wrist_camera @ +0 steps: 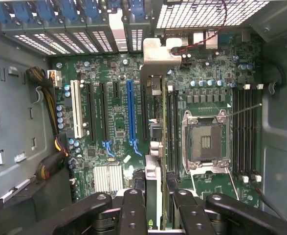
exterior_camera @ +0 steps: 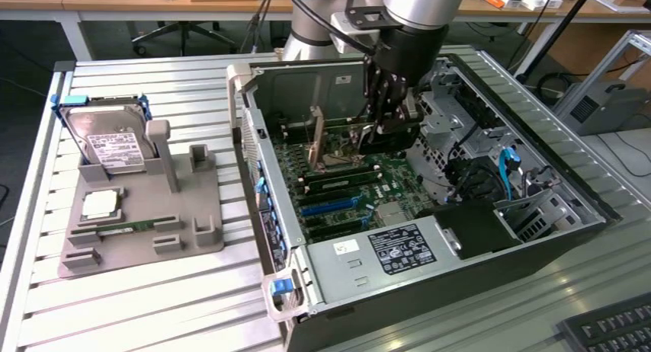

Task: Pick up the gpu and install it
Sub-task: 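Insert the gpu into the slot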

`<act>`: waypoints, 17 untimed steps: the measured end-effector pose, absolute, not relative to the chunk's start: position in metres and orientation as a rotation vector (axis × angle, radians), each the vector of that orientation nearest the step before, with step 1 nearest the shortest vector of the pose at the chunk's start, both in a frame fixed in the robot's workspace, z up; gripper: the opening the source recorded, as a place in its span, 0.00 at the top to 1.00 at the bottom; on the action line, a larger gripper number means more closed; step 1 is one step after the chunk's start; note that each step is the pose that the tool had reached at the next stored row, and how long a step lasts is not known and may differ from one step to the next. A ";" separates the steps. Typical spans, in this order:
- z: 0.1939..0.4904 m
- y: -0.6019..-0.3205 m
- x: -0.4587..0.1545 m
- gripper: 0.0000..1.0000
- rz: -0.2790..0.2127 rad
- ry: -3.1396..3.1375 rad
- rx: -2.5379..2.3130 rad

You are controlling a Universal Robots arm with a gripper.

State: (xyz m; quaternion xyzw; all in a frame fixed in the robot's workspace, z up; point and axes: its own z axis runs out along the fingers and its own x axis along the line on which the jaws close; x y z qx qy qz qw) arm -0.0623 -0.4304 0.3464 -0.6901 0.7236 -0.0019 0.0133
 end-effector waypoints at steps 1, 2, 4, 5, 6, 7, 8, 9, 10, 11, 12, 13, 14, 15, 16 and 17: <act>0.346 -0.430 -0.062 0.73 -0.006 2.254 -2.150; 0.346 -0.431 -0.062 0.73 -0.006 2.254 -2.150; 0.346 -0.431 -0.063 0.73 -0.006 2.254 -2.150; 0.345 -0.431 -0.063 0.73 -0.006 2.254 -2.150; 0.345 -0.431 -0.063 0.73 -0.006 2.254 -2.150; 0.344 -0.431 -0.063 0.73 -0.006 2.254 -2.150; 0.344 -0.431 -0.063 0.73 -0.006 2.254 -2.150; 0.344 -0.431 -0.064 0.73 -0.006 2.254 -2.150; 0.344 -0.431 -0.064 0.73 -0.006 2.254 -2.150; 0.344 -0.431 -0.064 0.73 -0.006 2.254 -2.150; 0.344 -0.431 -0.064 0.73 -0.006 2.254 -2.150; 0.344 -0.431 -0.064 0.73 -0.006 2.254 -2.150; 0.343 -0.432 -0.064 0.73 -0.006 2.254 -2.150; 0.343 -0.432 -0.064 0.73 -0.006 2.254 -2.150; 0.343 -0.432 -0.064 0.73 -0.006 2.254 -2.150; 0.343 -0.432 -0.064 0.73 -0.006 2.254 -2.150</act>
